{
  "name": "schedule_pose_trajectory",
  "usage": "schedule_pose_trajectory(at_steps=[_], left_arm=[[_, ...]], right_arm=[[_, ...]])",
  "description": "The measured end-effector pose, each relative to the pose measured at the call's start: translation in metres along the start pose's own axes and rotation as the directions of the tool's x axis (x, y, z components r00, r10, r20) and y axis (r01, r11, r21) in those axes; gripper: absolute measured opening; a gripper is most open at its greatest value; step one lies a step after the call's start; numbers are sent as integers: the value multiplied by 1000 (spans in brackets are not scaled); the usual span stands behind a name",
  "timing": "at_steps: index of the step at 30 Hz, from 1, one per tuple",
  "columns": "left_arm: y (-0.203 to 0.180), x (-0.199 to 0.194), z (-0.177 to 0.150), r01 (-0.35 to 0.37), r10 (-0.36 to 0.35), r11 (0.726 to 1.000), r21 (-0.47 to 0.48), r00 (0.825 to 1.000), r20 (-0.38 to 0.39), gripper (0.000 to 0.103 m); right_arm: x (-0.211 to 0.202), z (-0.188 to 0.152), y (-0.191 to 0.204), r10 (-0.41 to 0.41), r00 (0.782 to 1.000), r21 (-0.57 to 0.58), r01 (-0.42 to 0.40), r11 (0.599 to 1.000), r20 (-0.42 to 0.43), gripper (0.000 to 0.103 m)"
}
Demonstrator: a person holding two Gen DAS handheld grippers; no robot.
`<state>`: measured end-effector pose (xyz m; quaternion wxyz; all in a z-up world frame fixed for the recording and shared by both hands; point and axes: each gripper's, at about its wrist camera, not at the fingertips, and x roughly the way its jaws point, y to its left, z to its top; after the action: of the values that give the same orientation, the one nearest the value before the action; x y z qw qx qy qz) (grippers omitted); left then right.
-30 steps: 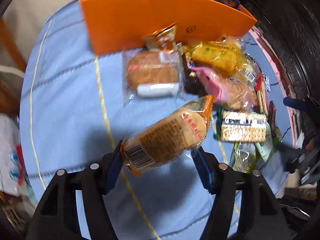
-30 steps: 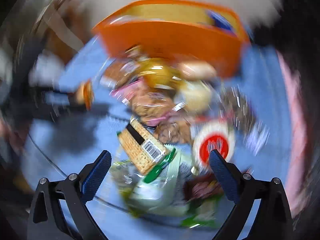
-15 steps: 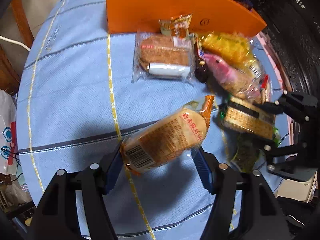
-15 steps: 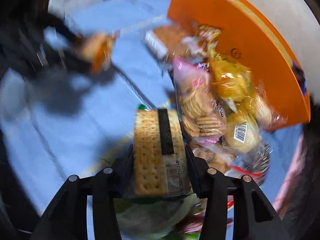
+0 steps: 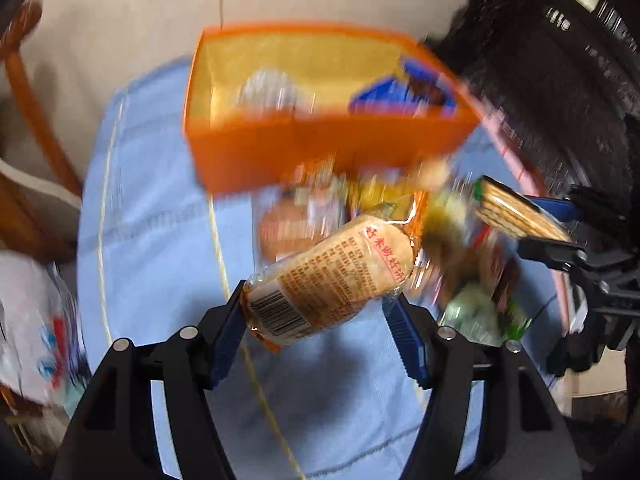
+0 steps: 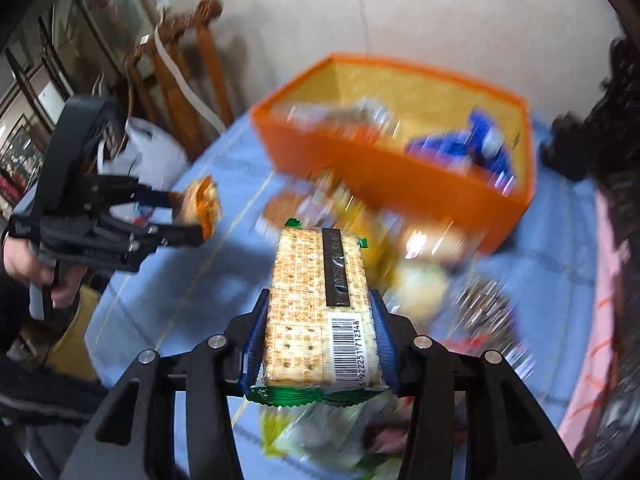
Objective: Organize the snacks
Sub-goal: 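Carry the bread pack and cracker pack into the orange box and release both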
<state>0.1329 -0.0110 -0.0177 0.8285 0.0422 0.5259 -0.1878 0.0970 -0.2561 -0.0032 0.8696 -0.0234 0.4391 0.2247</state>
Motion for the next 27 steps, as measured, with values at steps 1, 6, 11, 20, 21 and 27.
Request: schedule_pose_trajectory(at_steps=[1, 6, 11, 20, 21, 27], left_arm=[[-2, -5, 16, 10, -10, 1000, 6, 1000, 23, 65], [-7, 4, 107, -19, 19, 1000, 8, 998, 67, 65], [-1, 47, 176, -49, 51, 996, -80, 998, 26, 88], [14, 63, 128, -114, 109, 988, -108, 993, -49, 97], [14, 62, 117, -117, 113, 988, -103, 992, -48, 97], [5, 61, 40, -135, 126, 989, -65, 984, -124, 98]], right_arm=[[-2, 10, -6, -22, 999, 3, 21, 1000, 26, 47], [16, 81, -46, -126, 985, 96, 115, 989, 114, 47], [62, 126, -88, -148, 981, 315, 101, 944, 128, 74], [41, 66, -90, -89, 984, 402, 20, 916, 154, 95], [36, 53, -86, -88, 985, 400, 22, 916, 149, 97], [17, -24, -67, -142, 989, 401, 111, 909, 47, 99]])
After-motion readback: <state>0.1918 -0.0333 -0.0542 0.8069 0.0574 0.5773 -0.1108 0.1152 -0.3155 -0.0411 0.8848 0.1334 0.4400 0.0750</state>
